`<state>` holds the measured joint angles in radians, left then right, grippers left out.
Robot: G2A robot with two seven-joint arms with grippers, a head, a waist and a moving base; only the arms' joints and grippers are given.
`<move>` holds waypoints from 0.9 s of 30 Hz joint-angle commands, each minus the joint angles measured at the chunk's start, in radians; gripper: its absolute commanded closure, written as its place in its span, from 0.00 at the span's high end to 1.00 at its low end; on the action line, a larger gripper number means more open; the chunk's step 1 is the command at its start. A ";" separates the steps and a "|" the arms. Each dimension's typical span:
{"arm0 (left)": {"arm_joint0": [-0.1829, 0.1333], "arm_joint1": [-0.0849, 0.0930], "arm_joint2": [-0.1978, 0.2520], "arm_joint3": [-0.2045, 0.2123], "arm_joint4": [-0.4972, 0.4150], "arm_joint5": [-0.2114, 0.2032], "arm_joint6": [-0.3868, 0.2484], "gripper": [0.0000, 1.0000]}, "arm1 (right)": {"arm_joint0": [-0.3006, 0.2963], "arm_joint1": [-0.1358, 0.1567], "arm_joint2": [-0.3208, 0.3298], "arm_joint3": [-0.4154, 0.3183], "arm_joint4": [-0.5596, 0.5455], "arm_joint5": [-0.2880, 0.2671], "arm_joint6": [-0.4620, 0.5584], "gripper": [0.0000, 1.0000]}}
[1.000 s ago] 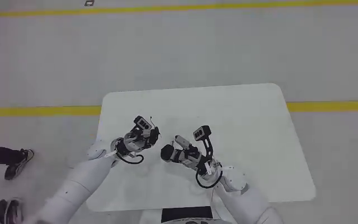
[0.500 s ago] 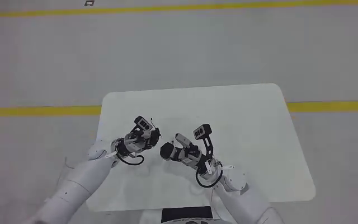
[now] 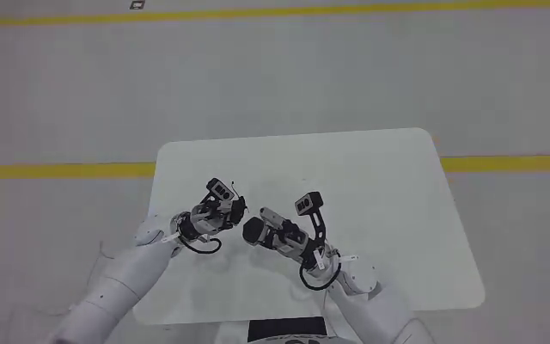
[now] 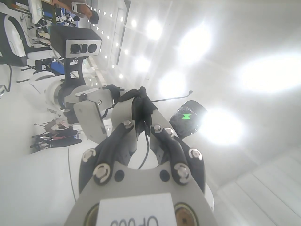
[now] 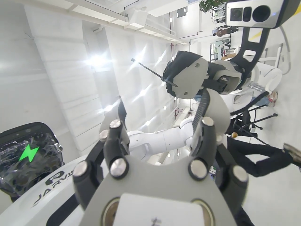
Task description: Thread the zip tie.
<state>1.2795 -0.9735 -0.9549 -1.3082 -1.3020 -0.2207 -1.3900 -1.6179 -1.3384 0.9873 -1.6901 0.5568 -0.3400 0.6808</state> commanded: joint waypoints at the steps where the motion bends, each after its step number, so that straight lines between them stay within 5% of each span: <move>1: 0.000 0.000 0.000 0.000 0.000 0.000 0.000 0.00 | 0.000 -0.001 0.000 0.001 0.000 0.000 0.003 0.27; 27: 0.000 0.000 0.000 0.000 0.000 0.000 0.000 0.00 | 0.026 -0.019 -0.020 0.044 0.019 0.000 0.008 0.20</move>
<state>1.2795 -0.9735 -0.9549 -1.3082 -1.3020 -0.2207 -1.3900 -1.5929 -1.3562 0.9682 -1.6487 0.5744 -0.3400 0.6881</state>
